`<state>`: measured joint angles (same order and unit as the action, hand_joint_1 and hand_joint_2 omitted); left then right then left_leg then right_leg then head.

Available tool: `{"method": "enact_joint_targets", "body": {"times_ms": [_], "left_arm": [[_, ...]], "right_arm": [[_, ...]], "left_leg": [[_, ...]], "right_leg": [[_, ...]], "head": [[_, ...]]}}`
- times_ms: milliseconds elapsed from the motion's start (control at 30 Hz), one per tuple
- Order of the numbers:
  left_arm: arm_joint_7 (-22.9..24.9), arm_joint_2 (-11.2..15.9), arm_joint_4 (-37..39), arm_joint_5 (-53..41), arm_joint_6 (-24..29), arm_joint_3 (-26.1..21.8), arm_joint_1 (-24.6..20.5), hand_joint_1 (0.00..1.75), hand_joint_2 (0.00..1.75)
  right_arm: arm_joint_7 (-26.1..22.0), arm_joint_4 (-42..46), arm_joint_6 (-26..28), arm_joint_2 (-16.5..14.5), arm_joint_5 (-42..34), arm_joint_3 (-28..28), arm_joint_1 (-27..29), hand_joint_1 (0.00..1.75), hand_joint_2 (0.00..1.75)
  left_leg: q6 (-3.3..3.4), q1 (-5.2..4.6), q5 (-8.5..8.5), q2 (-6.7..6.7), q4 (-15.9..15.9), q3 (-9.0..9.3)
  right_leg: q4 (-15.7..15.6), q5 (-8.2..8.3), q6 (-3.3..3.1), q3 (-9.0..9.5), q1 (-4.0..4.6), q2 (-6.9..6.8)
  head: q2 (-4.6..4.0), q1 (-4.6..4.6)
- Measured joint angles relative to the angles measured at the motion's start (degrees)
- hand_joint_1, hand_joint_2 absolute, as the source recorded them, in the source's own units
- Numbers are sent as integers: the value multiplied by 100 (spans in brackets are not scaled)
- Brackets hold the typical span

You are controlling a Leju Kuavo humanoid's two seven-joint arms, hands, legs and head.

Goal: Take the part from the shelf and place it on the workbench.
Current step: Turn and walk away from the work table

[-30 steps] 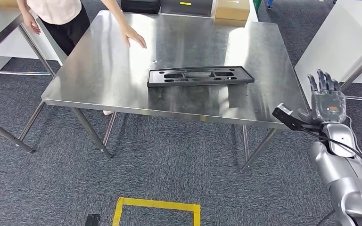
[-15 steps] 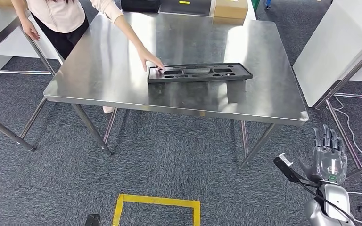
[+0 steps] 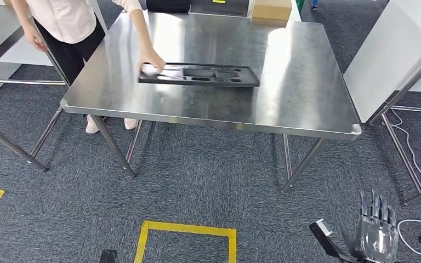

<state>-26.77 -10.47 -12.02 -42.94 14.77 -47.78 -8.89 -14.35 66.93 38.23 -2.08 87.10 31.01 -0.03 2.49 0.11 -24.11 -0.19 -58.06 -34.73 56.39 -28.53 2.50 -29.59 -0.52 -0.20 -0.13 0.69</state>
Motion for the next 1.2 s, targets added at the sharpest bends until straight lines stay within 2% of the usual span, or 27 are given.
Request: {"method": "enact_joint_targets", "body": {"times_ms": [67, 100, 133, 167, 233, 267, 300, 333, 400, 433, 467, 533, 567, 633, 667, 733, 767, 800, 833, 900, 933, 967, 1033, 1100, 1133, 1167, 1200], "left_arm": [[14, 9, -2, 27, 44, -8, 6, 0, 0], [19, 15, -2, 33, 69, -17, 11, 0, 0], [21, 22, -2, 33, 90, -27, 16, 0, 0], [25, 29, -2, 25, 102, -36, 22, 0, 0], [46, 33, -2, -25, 103, -39, 42, 0, 0], [68, 36, -2, -71, 97, -39, 55, 0, 0], [95, 41, -2, -120, 82, -37, 68, 0, 0], [120, 49, -2, -169, 63, -33, 76, 0, 0], [159, 73, -3, -254, 13, -15, 75, 0, 0], [170, 85, -4, -289, -9, 0, 65, 0, 0], [178, 96, -4, -317, -30, 15, 49, 0, 0], [191, 108, -4, -370, -58, 47, 16, 0, 0], [194, 109, -4, -390, -68, 63, 1, 0, 0], [196, 110, -5, -415, -76, 96, -21, 0, 0], [197, 113, -5, -422, -78, 106, -29, 0, 0], [199, 120, -7, -431, -79, 115, -34, 0, 0], [199, 121, -7, -436, -80, 119, -34, 0, 0], [199, 122, -7, -442, -80, 125, -34, 0, 0], [199, 125, -7, -448, -82, 135, -34, 0, 0], [201, 131, -7, -454, -103, 160, -35, 0, 0], [202, 135, -7, -456, -120, 169, -35, 0, 0], [202, 139, -7, -459, -135, 174, -37, 0, 0], [202, 145, -7, -480, -149, 183, -38, 0, 0], [205, 156, -7, -505, -149, 195, -34, 0, 0], [208, 164, -7, -511, -149, 199, -31, 0, 0], [210, 172, -7, -513, -148, 200, -28, 0, 0], [211, 176, -7, -514, -148, 201, -27, 0, 0]], "right_arm": [[121, 0, 0, -234, 61, 372, 82, 0, 175], [185, -59, -1, -321, 75, 548, 87, 0, 175], [259, -170, -1, -391, 76, 728, 77, 0, 175], [353, -346, -2, -430, 47, 895, 57, 0, 175], [548, -996, -3, -403, -120, 1259, -11, 0, 175], [624, -1444, -7, -357, -276, 1485, -47, 0, 175], [675, -1955, -19, -300, -485, 1755, -83, 0, 175], [730, -2434, -39, -252, -705, 2030, -108, 0, 175], [952, -3251, -114, -189, -1017, 2517, -141, 0, 175], [1116, -3548, -163, -174, -1043, 2677, -164, 0, 175], [1308, -3804, -217, -165, -1012, 2799, -188, 0, 175], [1648, -4226, -302, -165, -938, 2972, -231, 0, 175], [1767, -4392, -322, -170, -915, 3039, -248, 0, 175], [1866, -4641, -332, -182, -895, 3143, -275, 0, 175], [1885, -4736, -335, -181, -892, 3182, -291, 0, 175], [1923, -4897, -355, -172, -887, 3247, -319, 0, 175], [1946, -4965, -373, -168, -882, 3273, -327, 0, 175], [1967, -5020, -390, -167, -873, 3293, -329, 0, 175], [1982, -5066, -403, -168, -861, 3307, -331, 0, 175], [1992, -5124, -409, -169, -833, 3318, -346, 0, 175], [1992, -5148, -409, -169, -818, 3320, -361, 0, 175], [1992, -5167, -409, -170, -806, 3321, -374, 0, 175], [1992, -5204, -409, -170, -775, 3321, -383, 0, 175], [2001, -5240, -409, -177, -732, 3321, -387, 0, 175], [2014, -5255, -413, -182, -704, 3321, -392, 0, 175], [2030, -5268, -421, -188, -678, 3321, -396, 0, 175], [2044, -5276, -430, -191, -653, 3320, -397, 0, 175]], "left_leg": [[-70, 20, 15, 0, -2, -16], [-104, 32, -46, 0, -60, -50], [-136, 42, -186, -1, -221, -121], [-160, 51, -397, -1, -499, -232], [-199, 55, -839, 0, -1244, -501], [-213, 56, -948, 1, -1514, -579], [-221, 62, -945, 3, -1584, -558], [-222, 71, -837, 4, -1414, -422], [-206, 94, -528, -2, -651, 52], [-189, 97, -432, -9, -308, 242], [-170, 90, -392, -13, -101, 350], [-108, 55, -376, -13, -3, 370], [-57, 51, -343, -5, 19, 362], [55, 53, -263, 13, 80, 339], [99, 58, -226, 25, 101, 318], [131, 47, -181, 41, 102, 254], [132, 42, -156, 46, 99, 224], [127, 40, -133, 50, 96, 197], [117, 39, -108, 50, 93, 175], [83, 39, -68, 48, 89, 151], [57, 28, -48, 49, 86, 147], [28, 18, -31, 51, 83, 144], [-42, 6, 13, 56, 85, 137], [-114, 26, 25, 46, 71, 97], [-148, 37, -88, 36, -26, 38], [-177, 49, -286, 26, -236, -58], [-204, 60, -559, 18, -576, -187]], "right_leg": [[-17, 61, -104, -2, -11, 3], [-29, 98, -155, -4, -32, 5], [-41, 136, -205, -10, -59, 4], [-45, 164, -241, -18, -78, 3], [-40, 195, -269, -63, -70, -2], [-36, 204, -271, -77, -67, -7], [-32, 210, -270, -85, -65, -14], [-26, 213, -269, -88, -66, -19], [-6, 216, -257, -94, -61, -15], [16, 217, -243, -107, -41, -2], [31, 224, -218, -127, -25, 10], [34, 256, -138, -170, 2, 26], [31, 267, -94, -192, 6, 27], [201, 146, -63, -296, 3, 27], [462, -13, -78, -418, -4, 27], [1220, -398, -110, -735, -21, 27], [1532, -527, -96, -847, -25, 27], [1648, -566, -64, -856, -26, 27], [1528, -516, -21, -743, -27, 26], [712, -260, 51, -233, -44, 23], [313, -139, 56, -13, -36, 25], [43, -58, 38, 122, -29, 26], [-65, 9, -33, 135, 13, 32], [-72, 77, -126, 100, -19, 26], [-78, 125, -186, 74, -41, 21], [-86, 177, -243, 38, -63, 14], [-81, 224, -282, -7, -65, 7]], "head": [[0, 0], [0, 3], [0, 16], [0, 26], [0, 42], [0, 40], [0, 40], [0, 39], [0, 41], [0, 39], [0, 37], [0, 34], [0, 35], [0, 28], [0, 19], [0, 3], [0, 4], [0, 3], [0, 1], [0, -2], [0, -2], [0, 1], [0, 7], [0, 4], [0, 10], [0, 19], [0, 30]]}}
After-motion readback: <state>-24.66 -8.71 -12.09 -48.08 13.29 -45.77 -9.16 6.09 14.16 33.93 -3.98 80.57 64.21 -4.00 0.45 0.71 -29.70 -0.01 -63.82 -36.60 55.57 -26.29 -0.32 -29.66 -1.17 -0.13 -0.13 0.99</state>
